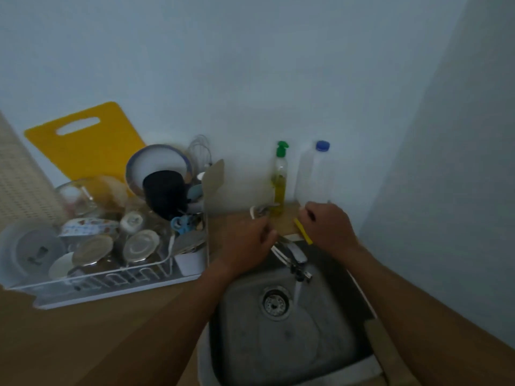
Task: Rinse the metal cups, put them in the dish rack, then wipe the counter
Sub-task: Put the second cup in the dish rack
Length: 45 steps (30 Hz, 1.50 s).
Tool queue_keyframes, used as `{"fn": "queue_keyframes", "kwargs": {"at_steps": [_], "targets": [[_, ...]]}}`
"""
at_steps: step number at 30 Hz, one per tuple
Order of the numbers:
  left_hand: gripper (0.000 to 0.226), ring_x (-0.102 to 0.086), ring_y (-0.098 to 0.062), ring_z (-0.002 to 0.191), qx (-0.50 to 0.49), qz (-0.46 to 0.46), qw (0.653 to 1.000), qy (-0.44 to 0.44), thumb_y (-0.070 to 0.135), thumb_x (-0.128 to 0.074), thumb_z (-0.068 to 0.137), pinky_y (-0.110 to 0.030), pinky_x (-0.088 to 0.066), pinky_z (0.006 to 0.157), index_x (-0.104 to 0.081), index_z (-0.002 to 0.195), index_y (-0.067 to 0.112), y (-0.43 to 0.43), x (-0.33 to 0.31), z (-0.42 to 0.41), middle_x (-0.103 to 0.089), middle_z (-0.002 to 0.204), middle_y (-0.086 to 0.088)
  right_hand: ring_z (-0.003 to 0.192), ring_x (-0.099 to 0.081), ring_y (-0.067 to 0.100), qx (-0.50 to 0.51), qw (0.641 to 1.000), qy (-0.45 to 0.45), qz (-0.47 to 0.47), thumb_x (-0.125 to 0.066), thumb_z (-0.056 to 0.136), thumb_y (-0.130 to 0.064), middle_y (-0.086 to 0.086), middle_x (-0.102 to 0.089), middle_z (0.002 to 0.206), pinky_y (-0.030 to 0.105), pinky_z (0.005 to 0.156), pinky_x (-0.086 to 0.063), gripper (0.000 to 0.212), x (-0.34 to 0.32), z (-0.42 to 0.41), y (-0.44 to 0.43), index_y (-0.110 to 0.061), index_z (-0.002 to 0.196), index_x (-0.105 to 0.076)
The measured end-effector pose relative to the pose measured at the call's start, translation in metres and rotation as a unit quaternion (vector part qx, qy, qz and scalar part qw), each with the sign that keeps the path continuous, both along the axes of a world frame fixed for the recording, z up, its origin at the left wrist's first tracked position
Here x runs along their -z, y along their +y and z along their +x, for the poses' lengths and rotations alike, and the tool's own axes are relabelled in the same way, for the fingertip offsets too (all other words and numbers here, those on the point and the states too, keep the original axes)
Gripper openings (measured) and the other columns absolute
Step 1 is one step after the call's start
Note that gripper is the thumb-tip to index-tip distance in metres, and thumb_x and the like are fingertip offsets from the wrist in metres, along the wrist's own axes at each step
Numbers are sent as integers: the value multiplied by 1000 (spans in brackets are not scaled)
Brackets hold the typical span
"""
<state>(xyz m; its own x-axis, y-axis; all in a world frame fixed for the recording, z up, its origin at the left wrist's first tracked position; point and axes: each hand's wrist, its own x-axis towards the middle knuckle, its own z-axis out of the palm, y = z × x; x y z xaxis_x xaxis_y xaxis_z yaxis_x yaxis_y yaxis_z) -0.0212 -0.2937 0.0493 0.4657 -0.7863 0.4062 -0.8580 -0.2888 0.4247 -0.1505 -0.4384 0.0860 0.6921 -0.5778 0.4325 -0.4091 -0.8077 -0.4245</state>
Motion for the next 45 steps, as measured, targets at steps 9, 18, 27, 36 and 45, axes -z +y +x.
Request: {"fn": "queue_keyframes", "kwargs": {"at_steps": [9, 18, 27, 36, 45], "targets": [[11, -62, -12, 73, -50, 40, 997, 53, 28, -58, 89, -23, -42, 64, -65, 95, 21, -50, 24, -22, -68, 82, 4, 51, -41, 25, -19, 998, 31, 55, -44, 85, -33, 3, -37, 51, 38, 51, -33, 35, 39, -51, -63, -16, 56, -35], [62, -37, -28, 138, -70, 146, 982, 98, 33, -54, 92, -39, -35, 110, -33, 148, 16, -101, 28, 16, -34, 154, -7, 46, -32, 11, -83, 992, 63, 75, -51, 93, -26, -2, -33, 49, 28, 47, -22, 44, 63, -29, -79, -21, 55, -30], [55, -42, -29, 135, -72, 226, 966, 103, 41, -38, 94, -44, -38, 109, -39, 144, 18, -124, 30, 31, -38, 153, -7, 59, -49, 27, -87, 987, 83, 109, -47, 98, -31, 9, -49, 61, 35, 54, -33, 38, 80, -54, -104, -8, 67, -50], [55, -40, -35, 136, -43, 282, 957, 53, 46, -37, 100, -46, -30, 112, -38, 147, 18, -145, 29, -11, -43, 149, -17, 73, -56, 21, -58, 956, 231, 171, -47, 96, -35, -1, -58, 76, 29, 63, -39, 25, 98, -127, -137, -19, 80, -58], [32, -61, -26, 108, 183, 319, 926, 79, 36, -63, 90, -30, -47, 87, -63, 115, 16, -180, 37, -141, -68, 115, -7, 87, -63, 15, -57, 893, 387, 220, -59, 87, -24, -6, -60, 89, 16, 69, -39, 19, 112, -198, -143, -17, 98, -73]]}}
